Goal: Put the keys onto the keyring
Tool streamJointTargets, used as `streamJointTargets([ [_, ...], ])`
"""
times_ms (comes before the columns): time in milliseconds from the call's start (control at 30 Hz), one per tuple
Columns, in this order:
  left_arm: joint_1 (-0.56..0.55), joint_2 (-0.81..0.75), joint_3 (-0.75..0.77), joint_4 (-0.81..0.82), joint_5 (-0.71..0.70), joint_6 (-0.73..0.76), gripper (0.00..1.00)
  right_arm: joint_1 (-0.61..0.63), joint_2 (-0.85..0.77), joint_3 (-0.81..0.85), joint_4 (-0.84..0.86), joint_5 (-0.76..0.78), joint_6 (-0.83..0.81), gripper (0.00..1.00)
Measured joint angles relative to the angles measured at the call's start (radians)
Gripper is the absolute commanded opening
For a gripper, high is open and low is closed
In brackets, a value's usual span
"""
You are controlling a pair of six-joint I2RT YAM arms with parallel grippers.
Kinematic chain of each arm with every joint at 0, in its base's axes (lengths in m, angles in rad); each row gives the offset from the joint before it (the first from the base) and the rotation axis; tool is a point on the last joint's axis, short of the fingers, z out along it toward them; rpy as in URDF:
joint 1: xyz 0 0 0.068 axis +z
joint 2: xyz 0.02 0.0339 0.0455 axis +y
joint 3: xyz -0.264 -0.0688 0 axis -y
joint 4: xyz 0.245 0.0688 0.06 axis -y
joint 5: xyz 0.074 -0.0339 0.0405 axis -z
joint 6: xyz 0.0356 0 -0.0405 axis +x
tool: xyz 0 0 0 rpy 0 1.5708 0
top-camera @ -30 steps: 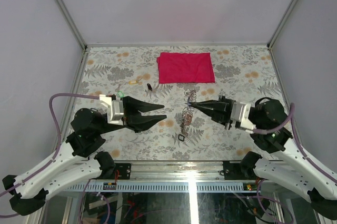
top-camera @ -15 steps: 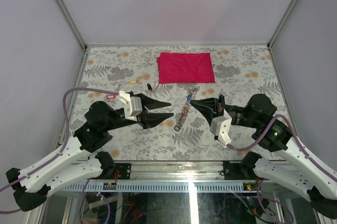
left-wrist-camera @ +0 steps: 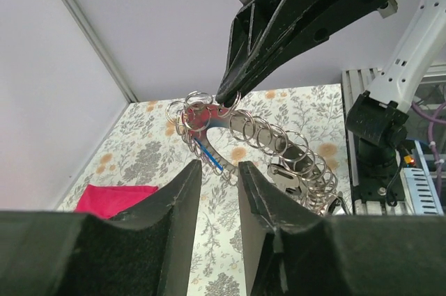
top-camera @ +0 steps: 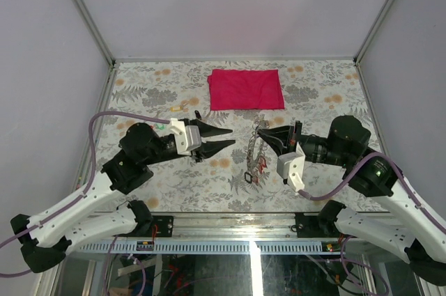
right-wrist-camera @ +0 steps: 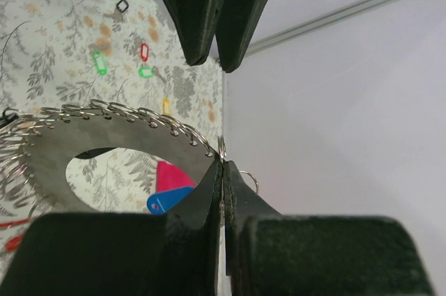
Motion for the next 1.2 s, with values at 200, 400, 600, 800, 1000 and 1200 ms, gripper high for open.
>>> streamJointTargets([
  [200,0.000,0.027,0.029,-0.037,0.001,0.064,0.27,0.000,0.039,0.056,-0.114,0.017,-0.007,0.00],
  [400,0.000,0.068,0.076,-0.071,0.009,0.127,0.27,0.000,0.068,0.087,-0.162,0.018,0.005,0.00],
  [600,0.000,0.115,0.110,-0.117,0.024,0.185,0.27,0.000,0.096,0.111,-0.174,0.018,0.060,0.00],
  [800,0.000,0.137,0.126,-0.154,0.025,0.228,0.26,0.000,0.106,0.113,-0.173,0.017,0.113,0.00],
  [1000,-0.002,0.154,0.143,-0.168,0.040,0.237,0.26,0.000,0.116,0.113,-0.169,0.016,0.144,0.00],
  [1200,-0.018,0.175,0.148,-0.168,0.059,0.237,0.26,0.000,0.125,0.113,-0.162,0.017,0.164,0.00],
])
